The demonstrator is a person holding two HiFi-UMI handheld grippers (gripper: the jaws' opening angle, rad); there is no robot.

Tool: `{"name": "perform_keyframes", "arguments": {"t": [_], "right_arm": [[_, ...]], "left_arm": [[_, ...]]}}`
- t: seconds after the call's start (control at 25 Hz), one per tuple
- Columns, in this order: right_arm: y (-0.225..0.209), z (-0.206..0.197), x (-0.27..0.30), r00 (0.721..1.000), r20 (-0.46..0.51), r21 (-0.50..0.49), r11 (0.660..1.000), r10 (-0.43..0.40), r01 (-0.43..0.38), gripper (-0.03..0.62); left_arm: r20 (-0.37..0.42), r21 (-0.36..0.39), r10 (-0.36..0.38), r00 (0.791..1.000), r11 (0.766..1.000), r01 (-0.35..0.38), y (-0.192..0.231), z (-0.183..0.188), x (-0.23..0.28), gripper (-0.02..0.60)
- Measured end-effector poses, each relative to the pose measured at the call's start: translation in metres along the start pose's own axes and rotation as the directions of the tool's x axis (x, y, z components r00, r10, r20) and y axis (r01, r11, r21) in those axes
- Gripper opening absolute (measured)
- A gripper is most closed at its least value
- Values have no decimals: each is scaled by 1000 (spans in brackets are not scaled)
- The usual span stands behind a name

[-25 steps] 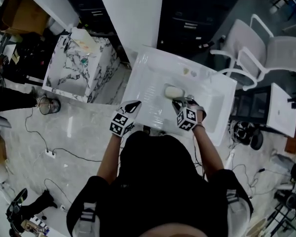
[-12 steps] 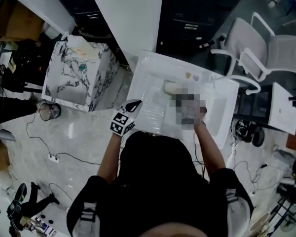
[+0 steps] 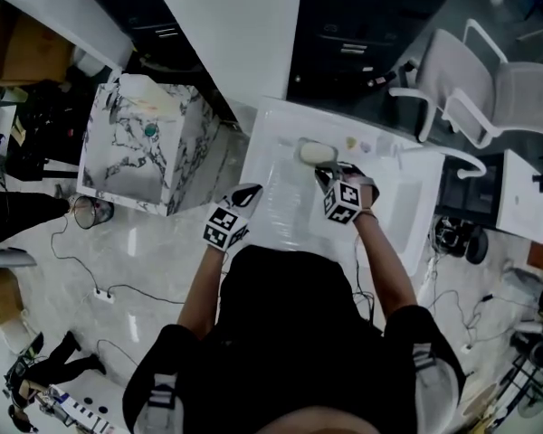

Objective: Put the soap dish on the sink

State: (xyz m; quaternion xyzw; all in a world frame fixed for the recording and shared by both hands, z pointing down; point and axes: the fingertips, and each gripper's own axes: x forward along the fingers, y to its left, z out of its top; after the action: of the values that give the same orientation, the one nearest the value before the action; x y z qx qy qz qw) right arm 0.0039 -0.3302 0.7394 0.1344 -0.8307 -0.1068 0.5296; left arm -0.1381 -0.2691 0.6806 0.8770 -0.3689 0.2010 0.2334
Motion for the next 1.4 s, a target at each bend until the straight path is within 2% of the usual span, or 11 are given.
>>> {"name": "perform_keyframes", "arguments": {"t": [0.28, 0.6, 0.96, 1.4], "right_arm": [[-16, 0, 20, 1000, -7, 1, 1000, -3, 3, 15], [-26, -26, 48, 999, -44, 28, 1000, 14, -13, 17], [-34, -41, 76, 997, -69, 12, 999, 44, -43, 17], [-45, -45, 92, 996, -66, 43, 998, 56, -54, 21]], "left_arm": [[-24, -7, 0, 1000, 1000, 0, 18, -6, 0, 0], [-50, 15, -14, 999, 1000, 15, 28, -3, 13, 0], [-78, 35, -26, 997, 999, 29, 32, 0, 20, 0], [-96, 28, -29, 995, 999, 32, 30, -6, 18, 0]]}}
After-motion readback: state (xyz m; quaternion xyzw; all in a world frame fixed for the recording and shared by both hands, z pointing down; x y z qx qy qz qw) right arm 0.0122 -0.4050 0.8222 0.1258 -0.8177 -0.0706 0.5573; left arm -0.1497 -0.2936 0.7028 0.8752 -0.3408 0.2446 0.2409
